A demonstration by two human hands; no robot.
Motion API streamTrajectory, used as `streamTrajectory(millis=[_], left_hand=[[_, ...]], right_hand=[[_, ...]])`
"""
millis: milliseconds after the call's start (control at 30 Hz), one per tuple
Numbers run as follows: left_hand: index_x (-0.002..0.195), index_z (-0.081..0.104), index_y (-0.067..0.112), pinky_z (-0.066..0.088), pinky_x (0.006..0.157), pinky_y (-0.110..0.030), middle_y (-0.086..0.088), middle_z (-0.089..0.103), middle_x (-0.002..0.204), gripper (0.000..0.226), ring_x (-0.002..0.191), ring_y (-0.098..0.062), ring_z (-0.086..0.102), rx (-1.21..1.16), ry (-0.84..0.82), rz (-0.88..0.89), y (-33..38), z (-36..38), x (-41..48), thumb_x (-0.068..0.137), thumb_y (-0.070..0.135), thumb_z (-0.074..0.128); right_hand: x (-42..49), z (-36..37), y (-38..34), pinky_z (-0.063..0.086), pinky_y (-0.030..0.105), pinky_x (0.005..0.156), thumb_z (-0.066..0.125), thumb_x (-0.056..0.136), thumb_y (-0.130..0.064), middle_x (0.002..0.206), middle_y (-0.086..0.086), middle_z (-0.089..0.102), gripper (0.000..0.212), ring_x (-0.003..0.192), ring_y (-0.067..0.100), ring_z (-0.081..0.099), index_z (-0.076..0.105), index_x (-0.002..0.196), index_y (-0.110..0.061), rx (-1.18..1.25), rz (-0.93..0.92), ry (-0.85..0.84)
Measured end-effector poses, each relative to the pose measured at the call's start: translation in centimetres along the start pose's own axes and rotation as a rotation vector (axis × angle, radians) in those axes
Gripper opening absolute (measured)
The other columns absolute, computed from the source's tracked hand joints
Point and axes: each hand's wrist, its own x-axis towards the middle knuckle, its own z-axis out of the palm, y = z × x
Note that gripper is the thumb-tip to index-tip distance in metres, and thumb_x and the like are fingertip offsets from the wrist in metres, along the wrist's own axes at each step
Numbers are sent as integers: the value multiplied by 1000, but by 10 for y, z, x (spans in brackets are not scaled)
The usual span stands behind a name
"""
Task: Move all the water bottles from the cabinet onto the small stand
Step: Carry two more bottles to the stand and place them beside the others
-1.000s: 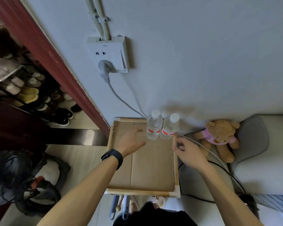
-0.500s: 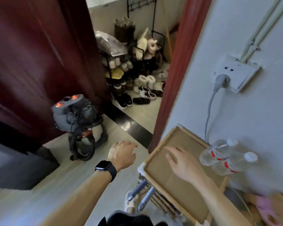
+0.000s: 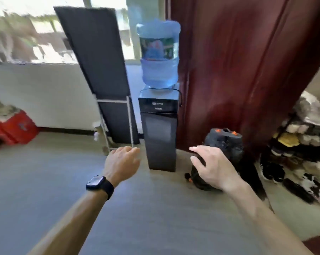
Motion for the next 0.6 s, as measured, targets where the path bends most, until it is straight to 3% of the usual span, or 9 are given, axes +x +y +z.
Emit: streamTrajectory(millis=[167,400,600], left_hand=[[135,49,36,40,101,-35,7,56,132,43,123,-18,50,3,100,-319,-163,-49,-71,95,50,43],[139,48,34,39,102,-34,7,55,135,46,123,-16,51,100,165,-621,-387,-95,-187,95,49,46],[137,49,34,39,103,-37,7,54,137,46,126,-17,50,137,182,-848,-526,-129,-263,94,48,47]], right_hand=[[71,48,-167,38,34,109,54,96,-40,132,-11,58,36,129,18,45,59,131,-32,52,-271,-59],[142,163,-418,36,35,109,50,97,-44,139,-14,52,38,132,16,39,51,135,-40,114,-600,-132],[169,235,-604,35,33,108,44,97,-50,143,-18,48,41,135,14,35,46,138,-43,120,-812,-222]])
